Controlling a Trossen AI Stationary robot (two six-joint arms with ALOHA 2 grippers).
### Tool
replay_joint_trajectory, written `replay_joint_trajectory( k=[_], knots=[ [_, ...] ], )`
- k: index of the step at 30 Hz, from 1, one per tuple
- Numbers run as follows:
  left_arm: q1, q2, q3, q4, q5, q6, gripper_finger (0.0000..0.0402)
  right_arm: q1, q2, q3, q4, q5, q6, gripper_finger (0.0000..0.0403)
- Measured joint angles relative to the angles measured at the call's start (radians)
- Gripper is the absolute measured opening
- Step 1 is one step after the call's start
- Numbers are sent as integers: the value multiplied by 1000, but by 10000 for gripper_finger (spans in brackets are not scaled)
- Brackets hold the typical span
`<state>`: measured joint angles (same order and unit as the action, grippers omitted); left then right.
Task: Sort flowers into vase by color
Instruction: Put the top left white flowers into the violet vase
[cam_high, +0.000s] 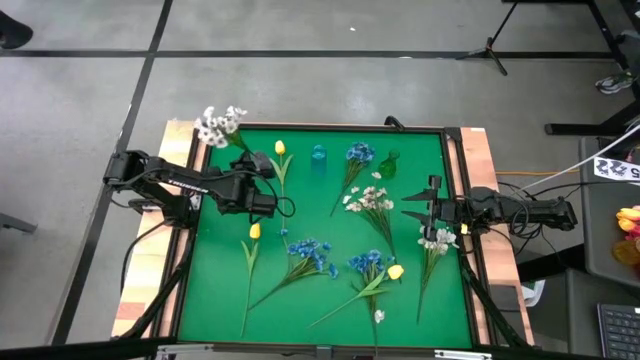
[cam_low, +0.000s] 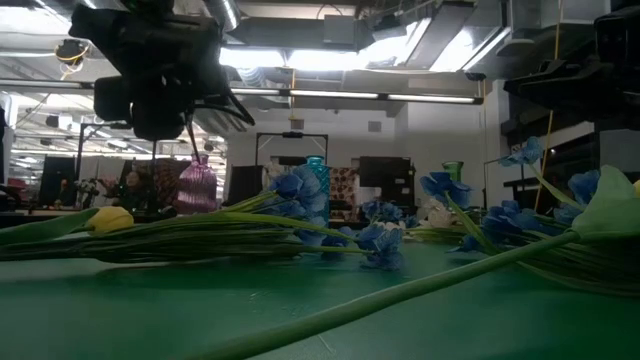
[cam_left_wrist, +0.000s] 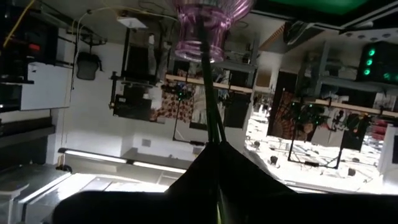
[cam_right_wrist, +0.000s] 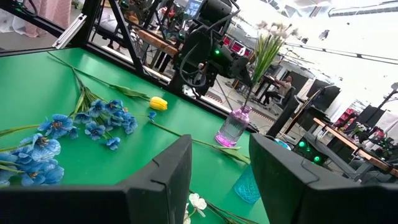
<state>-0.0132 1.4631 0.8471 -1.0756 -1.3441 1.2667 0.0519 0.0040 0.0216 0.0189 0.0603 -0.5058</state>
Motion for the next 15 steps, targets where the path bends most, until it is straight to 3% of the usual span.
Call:
replay_joint_trajectory(
  k=[15],
  knots=[
    [0,0,0,14,26,0,16,0,0,1,-15,-1,2,161]
  ],
)
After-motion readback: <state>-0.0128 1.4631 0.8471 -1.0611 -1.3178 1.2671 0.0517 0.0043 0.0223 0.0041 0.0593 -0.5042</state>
